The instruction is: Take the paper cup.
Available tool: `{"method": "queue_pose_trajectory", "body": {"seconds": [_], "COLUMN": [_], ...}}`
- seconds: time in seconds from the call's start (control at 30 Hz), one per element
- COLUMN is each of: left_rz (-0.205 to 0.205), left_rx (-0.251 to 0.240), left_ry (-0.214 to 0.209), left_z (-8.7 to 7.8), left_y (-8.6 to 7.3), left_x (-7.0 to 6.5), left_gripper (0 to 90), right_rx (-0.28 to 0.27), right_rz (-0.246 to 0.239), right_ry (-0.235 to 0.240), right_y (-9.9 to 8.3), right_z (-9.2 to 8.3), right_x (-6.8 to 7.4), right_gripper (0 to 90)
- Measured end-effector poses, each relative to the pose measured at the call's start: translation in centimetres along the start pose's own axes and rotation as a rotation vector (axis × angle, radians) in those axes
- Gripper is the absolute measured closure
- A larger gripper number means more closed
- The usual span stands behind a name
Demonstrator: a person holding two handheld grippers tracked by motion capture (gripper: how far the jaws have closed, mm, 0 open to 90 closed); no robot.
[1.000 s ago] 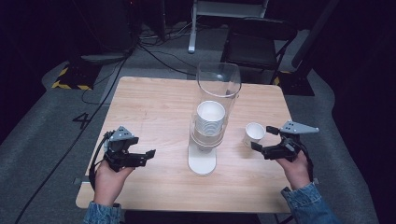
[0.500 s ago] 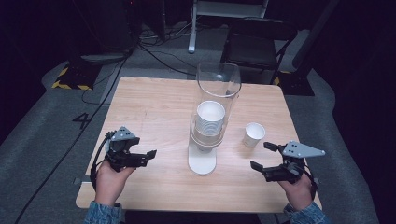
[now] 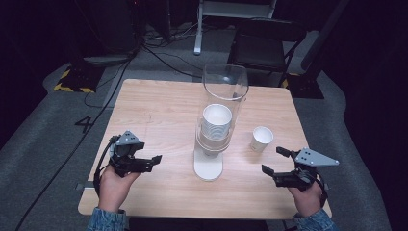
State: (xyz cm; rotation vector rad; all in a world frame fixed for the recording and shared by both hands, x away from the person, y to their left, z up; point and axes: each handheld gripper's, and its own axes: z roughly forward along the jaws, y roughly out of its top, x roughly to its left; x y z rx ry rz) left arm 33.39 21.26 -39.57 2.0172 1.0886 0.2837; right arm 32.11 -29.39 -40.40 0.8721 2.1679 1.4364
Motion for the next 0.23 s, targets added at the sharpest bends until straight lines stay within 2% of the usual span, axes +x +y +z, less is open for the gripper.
{"method": "queue_pose_trajectory", "body": {"seconds": [0.23], "left_rz": [0.002], "left_rx": [-0.001], "left_ry": [0.001], "left_z": [0.00], "left_y": [0.05], "left_x": [0.06], "left_gripper": [18.2], "right_rx": [0.010], "right_rz": [-0.006], "right_ry": [-0.015], "right_y": [-0.29], "right_z": [0.24], "right_x": [-0.22], "right_gripper": [11.6]}}
